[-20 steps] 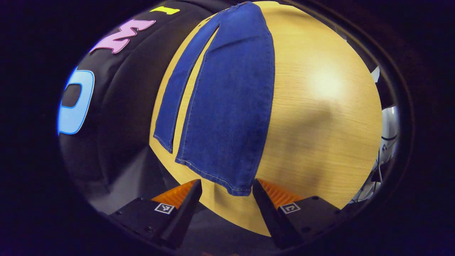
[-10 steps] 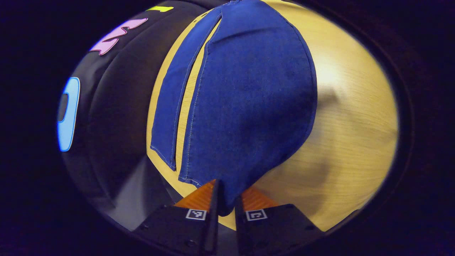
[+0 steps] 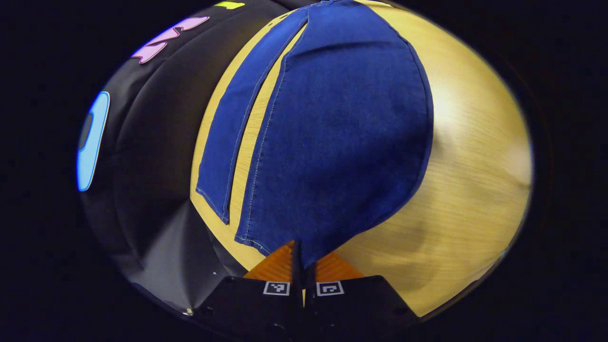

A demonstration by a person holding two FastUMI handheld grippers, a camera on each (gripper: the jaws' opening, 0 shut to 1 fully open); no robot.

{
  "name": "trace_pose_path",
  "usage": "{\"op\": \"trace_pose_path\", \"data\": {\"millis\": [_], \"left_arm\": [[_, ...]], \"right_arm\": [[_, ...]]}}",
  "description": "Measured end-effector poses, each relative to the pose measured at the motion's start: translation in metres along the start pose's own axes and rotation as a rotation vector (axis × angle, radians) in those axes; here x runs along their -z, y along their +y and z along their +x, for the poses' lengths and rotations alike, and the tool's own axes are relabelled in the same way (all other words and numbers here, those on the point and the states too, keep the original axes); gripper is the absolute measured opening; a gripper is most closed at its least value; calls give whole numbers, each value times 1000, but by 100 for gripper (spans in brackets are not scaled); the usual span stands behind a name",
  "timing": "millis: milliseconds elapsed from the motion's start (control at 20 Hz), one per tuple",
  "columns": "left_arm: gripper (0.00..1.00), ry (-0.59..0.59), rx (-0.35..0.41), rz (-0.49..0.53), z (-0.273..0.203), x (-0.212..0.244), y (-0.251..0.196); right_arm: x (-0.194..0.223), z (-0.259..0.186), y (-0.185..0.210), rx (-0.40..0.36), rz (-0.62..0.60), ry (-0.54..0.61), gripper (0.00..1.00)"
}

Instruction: Grasp the waist and the cuffs of the jeans and fold them to make the two legs overlap; first hold the waist and fold one-third of the jeans toward the cuffs, then hold the cuffs and fold the remaining one-third in the same direction to finish folding.

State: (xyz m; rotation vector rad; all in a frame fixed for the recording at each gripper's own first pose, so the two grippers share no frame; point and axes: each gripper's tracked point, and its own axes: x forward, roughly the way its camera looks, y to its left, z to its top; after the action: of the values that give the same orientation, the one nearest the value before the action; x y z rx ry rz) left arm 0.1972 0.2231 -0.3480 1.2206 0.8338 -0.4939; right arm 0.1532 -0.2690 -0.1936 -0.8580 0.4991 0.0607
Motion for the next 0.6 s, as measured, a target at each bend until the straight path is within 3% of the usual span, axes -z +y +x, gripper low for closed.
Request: {"op": "trace_pose_path", "data": {"millis": [100, 400, 500, 600], "left_arm": [[6, 16, -15, -10, 0, 1, 0], [6, 52, -7, 1, 1, -1, -1], [6, 53, -4, -5, 1, -3, -2], [6, 60, -16, -6, 0, -5, -1]], "right_arm": [[45, 13, 10, -100, -109, 88, 96], [140, 46, 56, -340, -457, 198, 97], [163, 55, 66, -375, -520, 244, 96], [152, 67, 63, -334, -564, 208, 97]]}}
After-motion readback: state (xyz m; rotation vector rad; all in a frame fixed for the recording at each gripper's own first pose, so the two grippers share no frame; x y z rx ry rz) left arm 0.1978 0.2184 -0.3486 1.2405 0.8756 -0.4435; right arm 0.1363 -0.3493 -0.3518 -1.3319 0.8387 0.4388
